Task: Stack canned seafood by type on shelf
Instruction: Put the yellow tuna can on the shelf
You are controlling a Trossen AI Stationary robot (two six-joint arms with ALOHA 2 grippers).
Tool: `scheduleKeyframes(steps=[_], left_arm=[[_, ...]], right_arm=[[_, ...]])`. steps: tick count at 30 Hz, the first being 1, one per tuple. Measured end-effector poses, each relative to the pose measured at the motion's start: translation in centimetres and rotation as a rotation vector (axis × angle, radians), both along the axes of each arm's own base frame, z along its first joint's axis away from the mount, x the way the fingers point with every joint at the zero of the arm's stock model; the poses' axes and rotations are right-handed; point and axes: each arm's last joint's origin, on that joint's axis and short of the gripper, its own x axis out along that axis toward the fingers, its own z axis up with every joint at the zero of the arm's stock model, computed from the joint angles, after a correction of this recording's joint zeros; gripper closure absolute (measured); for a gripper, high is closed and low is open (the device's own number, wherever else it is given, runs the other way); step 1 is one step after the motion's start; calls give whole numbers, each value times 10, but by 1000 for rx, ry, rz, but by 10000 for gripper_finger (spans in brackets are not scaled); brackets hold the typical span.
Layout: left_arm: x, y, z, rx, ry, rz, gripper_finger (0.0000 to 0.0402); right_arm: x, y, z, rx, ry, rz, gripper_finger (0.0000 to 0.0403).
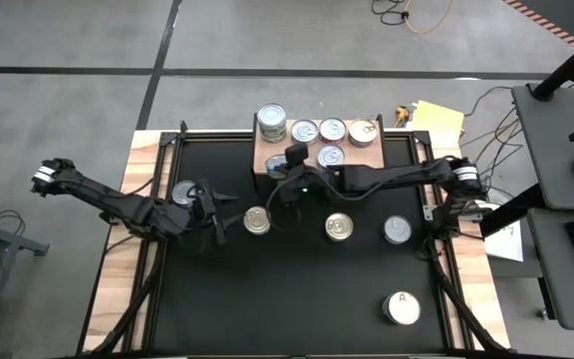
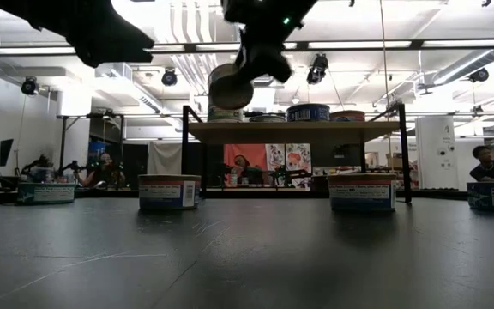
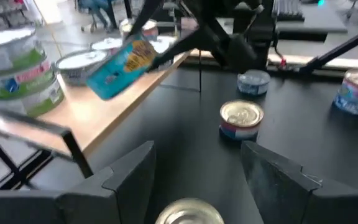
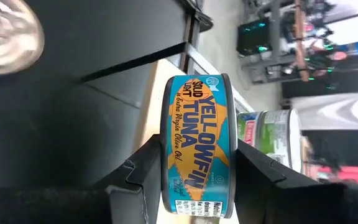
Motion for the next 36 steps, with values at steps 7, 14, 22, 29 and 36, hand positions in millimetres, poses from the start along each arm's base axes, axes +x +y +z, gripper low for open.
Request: scheduleKeyframes(steps=[7,14,22,29,36], left_arm=[[-2,1,0,-38,54,23,180],[-3,1,-1,-25,61,21,180],[-3,1,-1,-19,63,23,180],[-3,1,-1,-18,64,24,180],[-3,1,-1,-16,64,26,180]], right_arm=[[10,-13,-13,-51,14,-34,268],[10,-15,-13,-19,-6,-47,268],[14,-15,-23,-8,14,-54,268],[17,-16,-28,-6,12,-70,268],[17,-17,-29,15,-3,-84,237]])
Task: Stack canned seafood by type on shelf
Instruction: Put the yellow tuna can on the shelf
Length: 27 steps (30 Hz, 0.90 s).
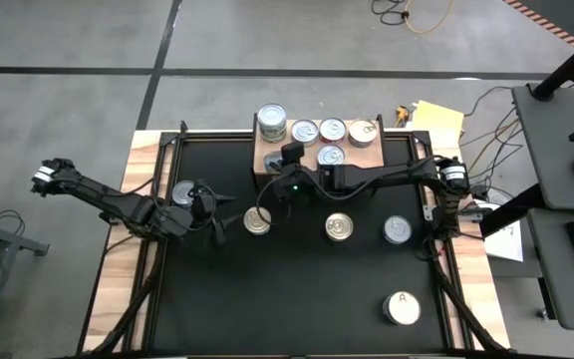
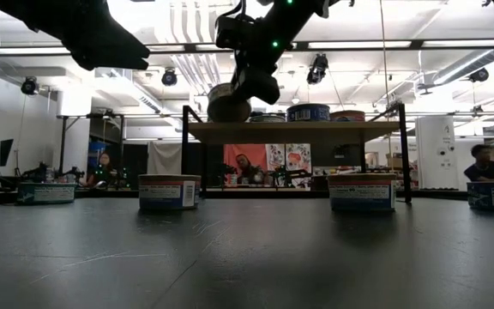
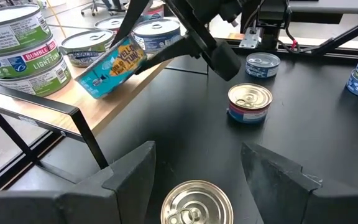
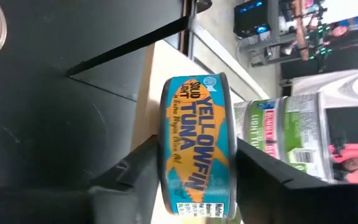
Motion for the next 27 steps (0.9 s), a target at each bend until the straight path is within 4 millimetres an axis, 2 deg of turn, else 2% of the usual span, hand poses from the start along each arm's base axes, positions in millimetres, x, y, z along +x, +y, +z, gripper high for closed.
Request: scheduleKeyframes(steps=[5,10,20,27], left_arm=[[0,0,0,6,3,-2,180],[0,0,0,7,5,-2,180],[0,0,0,7,5,-2,180],[1,0,-1,7,6,-2,180]], right_arm=[[0,-1,-1,41,-30,-26,174],[0,-2,-1,71,-53,-38,137],[-1,-21,-2,164,-121,-115,108],[1,-24,-1,267,-179,-81,104]])
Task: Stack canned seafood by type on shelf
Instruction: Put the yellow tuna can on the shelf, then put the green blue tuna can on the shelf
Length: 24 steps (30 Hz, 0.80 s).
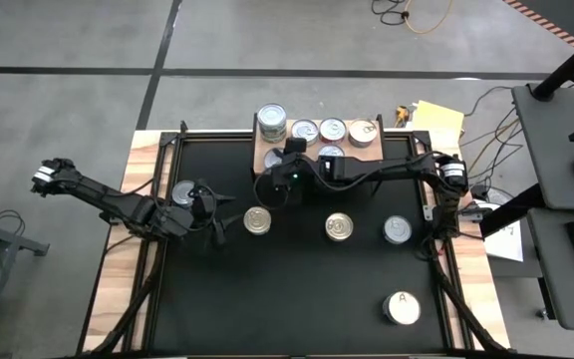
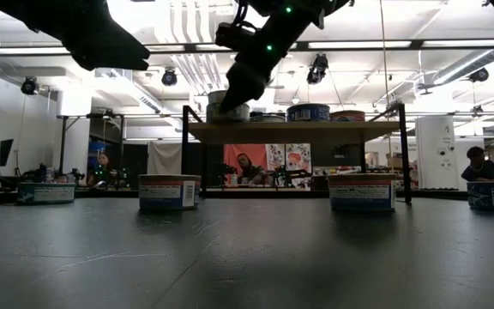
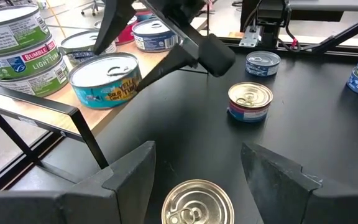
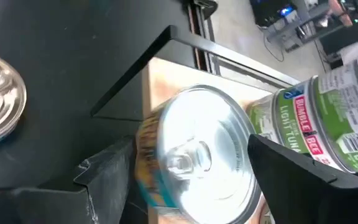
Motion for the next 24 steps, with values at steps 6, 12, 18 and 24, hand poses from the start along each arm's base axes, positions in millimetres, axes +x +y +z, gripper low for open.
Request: scheduleKeyframes(steps=[6,12,18,24], left_arm=[[1,0,-1,1,4,0,180],[1,0,-1,2,6,0,180],[1,0,-1,2,6,0,180],[1,0,-1,2,6,0,180]], right_arm=[[0,-3,0,23,-26,-37,96],[-2,-3,5,24,-38,-39,94],[-4,1,16,22,-45,-33,107],[-20,11,41,59,-64,-47,130]])
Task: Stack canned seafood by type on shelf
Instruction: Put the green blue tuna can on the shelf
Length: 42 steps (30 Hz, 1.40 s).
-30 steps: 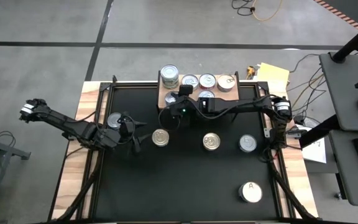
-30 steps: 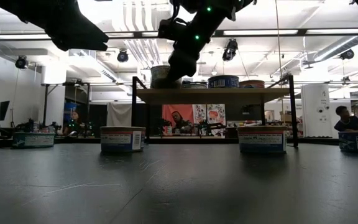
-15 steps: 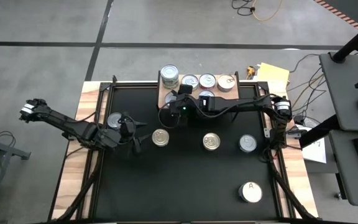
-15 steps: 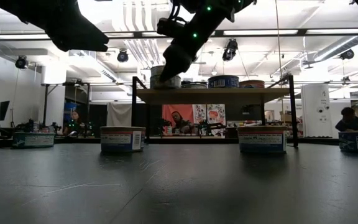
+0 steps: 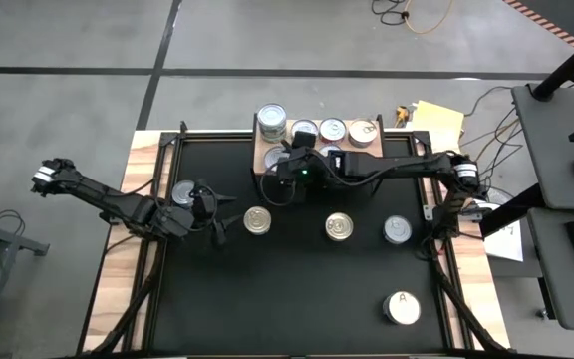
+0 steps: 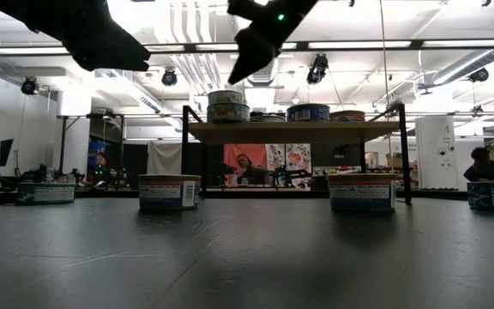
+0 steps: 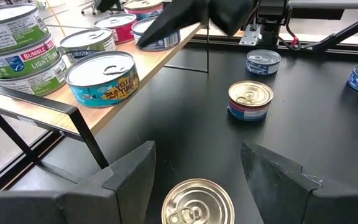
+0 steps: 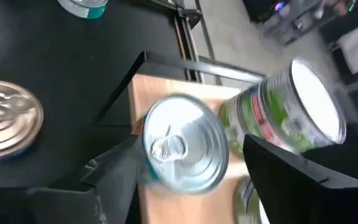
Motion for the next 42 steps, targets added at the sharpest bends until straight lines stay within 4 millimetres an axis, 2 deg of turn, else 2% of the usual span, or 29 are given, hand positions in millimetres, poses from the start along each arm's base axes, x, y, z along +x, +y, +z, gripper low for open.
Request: scheduleKeyframes(steps=[3,7,12,15,19,27,30,37,39,42], left_arm=[[0,0,0,7,3,-3,180],[0,0,0,30,16,-11,180],[0,0,0,108,50,-42,180],[0,0,0,165,77,-66,180],[0,0,0,243,111,-95,180],[0,0,0,280,130,-109,180],[0,0,-1,283,139,-111,180],[-1,0,-1,286,143,-111,180],[-1,0,-1,268,135,-104,180],[-1,0,-1,234,119,-90,180]], right_arm=[[-13,2,5,56,31,-40,165],[-27,8,4,131,41,-98,239],[-29,27,-29,184,30,-88,338],[-23,40,-47,173,-86,-36,383],[-22,47,-60,130,-188,-39,390],[-22,46,-59,141,-212,-60,390],[-23,44,-58,133,-236,-125,390],[-24,35,-57,114,-244,-173,390],[-25,36,-50,79,-228,-162,390],[-27,36,-17,30,-251,-162,390]])
